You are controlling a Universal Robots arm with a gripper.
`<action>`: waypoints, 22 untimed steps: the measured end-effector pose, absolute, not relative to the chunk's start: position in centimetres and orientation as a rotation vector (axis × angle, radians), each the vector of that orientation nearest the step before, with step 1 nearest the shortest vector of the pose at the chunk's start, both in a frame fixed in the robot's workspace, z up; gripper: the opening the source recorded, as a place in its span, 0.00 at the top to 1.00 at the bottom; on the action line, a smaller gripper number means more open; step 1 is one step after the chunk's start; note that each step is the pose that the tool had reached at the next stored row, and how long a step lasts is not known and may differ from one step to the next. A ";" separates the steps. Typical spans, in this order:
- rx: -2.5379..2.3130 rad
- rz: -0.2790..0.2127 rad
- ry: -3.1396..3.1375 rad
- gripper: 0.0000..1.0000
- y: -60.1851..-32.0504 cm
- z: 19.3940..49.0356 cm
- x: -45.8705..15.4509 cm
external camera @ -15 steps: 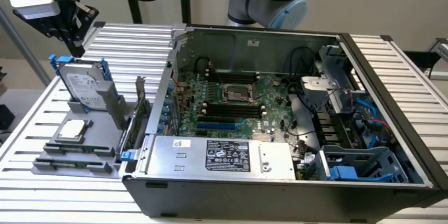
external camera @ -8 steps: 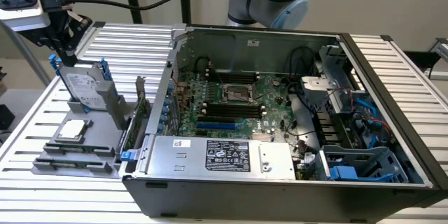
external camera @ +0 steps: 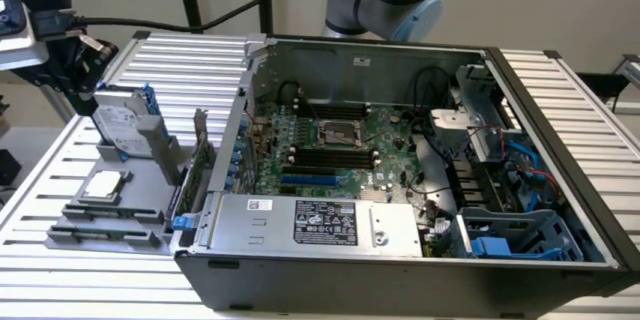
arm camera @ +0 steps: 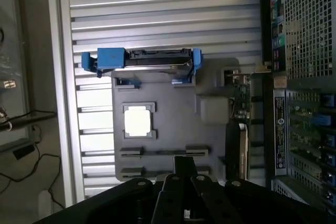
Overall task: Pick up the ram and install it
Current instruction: 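Reach for the ram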
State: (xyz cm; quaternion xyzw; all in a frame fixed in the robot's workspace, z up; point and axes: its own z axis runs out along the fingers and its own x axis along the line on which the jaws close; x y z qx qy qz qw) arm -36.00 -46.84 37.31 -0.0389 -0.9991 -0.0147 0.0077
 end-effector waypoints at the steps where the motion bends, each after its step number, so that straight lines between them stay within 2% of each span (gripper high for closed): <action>1: -0.122 -0.045 -3.123 0.89 -47.3 37.3 -36.0; 13: -0.122 -0.036 -3.120 0.89 -52.0 37.0 -36.0; 22: -0.093 -0.002 -3.122 0.89 -52.3 36.3 -36.0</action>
